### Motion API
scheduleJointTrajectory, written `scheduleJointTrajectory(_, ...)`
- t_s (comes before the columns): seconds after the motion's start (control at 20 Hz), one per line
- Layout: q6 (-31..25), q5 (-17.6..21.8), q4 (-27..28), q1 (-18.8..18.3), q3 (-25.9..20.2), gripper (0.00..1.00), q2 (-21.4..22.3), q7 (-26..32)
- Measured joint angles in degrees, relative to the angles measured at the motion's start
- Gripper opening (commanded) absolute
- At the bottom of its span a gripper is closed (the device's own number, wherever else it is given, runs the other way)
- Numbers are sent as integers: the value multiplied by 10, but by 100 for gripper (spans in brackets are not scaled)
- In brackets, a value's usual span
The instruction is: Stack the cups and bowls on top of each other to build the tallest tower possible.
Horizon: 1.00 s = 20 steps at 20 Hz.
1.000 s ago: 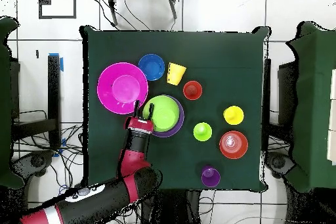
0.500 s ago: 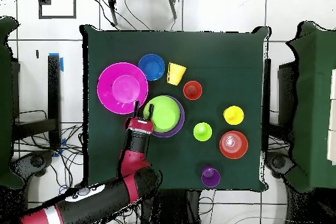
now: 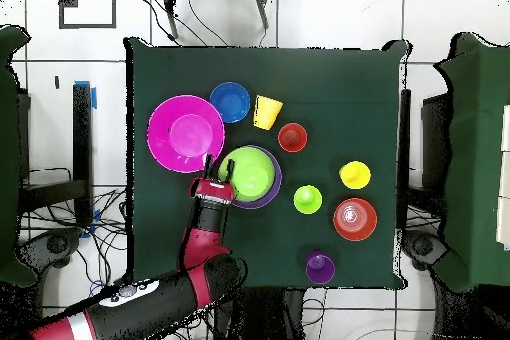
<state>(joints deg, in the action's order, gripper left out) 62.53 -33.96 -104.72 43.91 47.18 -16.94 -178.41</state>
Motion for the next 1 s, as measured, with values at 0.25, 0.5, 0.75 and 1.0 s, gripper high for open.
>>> scheduleJointTrajectory(0.25,0,0,-7,0,0,100,0,0)
scheduleJointTrajectory(0.5,0,7,-16,0,0,100,0,0)
scheduleJointTrajectory(0.75,0,23,-22,-1,2,100,0,0)
scheduleJointTrajectory(1.0,0,27,-26,-2,2,100,0,0)
